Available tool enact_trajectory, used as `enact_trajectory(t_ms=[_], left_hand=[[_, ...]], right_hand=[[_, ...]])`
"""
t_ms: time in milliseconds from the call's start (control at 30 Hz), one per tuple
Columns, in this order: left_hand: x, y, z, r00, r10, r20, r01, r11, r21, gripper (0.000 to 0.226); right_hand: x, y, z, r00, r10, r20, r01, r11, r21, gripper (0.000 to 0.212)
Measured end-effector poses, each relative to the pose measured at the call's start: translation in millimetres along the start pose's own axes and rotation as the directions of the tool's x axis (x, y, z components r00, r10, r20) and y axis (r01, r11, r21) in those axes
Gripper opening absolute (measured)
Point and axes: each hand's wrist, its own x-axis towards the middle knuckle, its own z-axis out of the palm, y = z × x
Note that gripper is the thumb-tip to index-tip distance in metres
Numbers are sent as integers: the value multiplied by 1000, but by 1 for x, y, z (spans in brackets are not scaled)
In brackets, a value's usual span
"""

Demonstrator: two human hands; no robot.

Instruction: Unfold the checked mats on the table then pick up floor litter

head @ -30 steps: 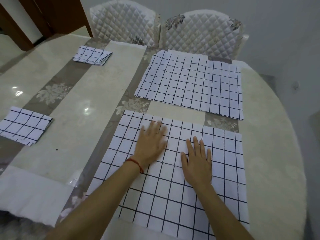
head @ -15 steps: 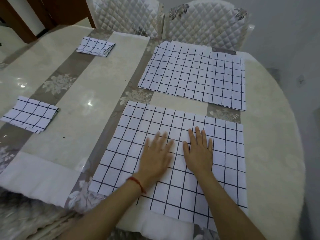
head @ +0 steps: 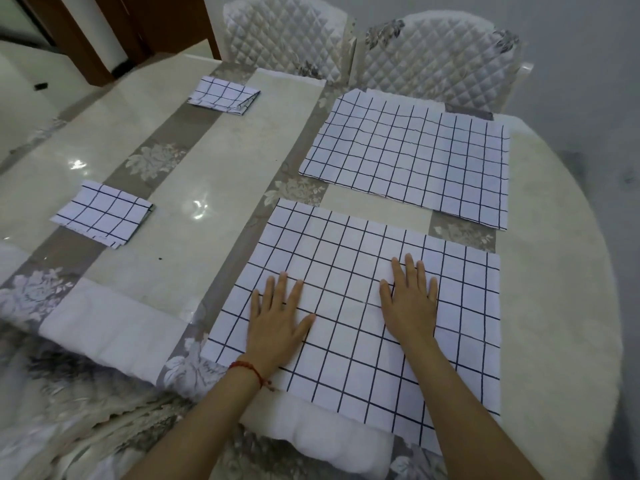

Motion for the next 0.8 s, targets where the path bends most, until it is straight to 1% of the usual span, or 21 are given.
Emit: enact_trajectory(t_ms=[100, 167, 233, 300, 367, 467, 567, 667, 800], left_hand=[[-3, -11, -17, 997, 20, 71, -17, 999, -43, 65], [-10, -27, -34, 997, 21, 76, -14, 995, -97, 63], [-19, -47, -53, 999, 41, 28, -37, 992, -124, 57], [-27, -70, -74, 997, 57, -51, -63, 987, -145, 48], [-35, -97, -91, 991, 59, -122, -76, 987, -138, 42], [-43, -148, -111, 987, 22, -158, -42, 991, -129, 42], [-50, -209, -128, 977, -1, -214, -29, 990, -135, 41], [-55, -274, -146, 974, -15, -225, -27, 983, -183, 39], [-56, -350, -175, 964, -59, -260, -7, 969, -246, 35]], right_hand=[[-5, -8, -8, 1000, 6, 4, -6, 1000, 26, 53], [-15, -26, -13, 999, -12, -33, 16, 993, 114, 50], [-27, -49, -16, 996, -75, -44, 82, 977, 196, 46], [-41, -79, -15, 991, -137, 3, 132, 959, 252, 43], [-53, -113, -12, 984, -170, 60, 139, 928, 346, 42], [-65, -165, -6, 973, -208, 103, 141, 882, 450, 39], [-69, -217, 0, 969, -228, 93, 162, 873, 459, 35], [-72, -270, 11, 967, -229, 112, 160, 888, 432, 32], [-74, -341, 23, 975, -200, 99, 140, 893, 428, 39]])
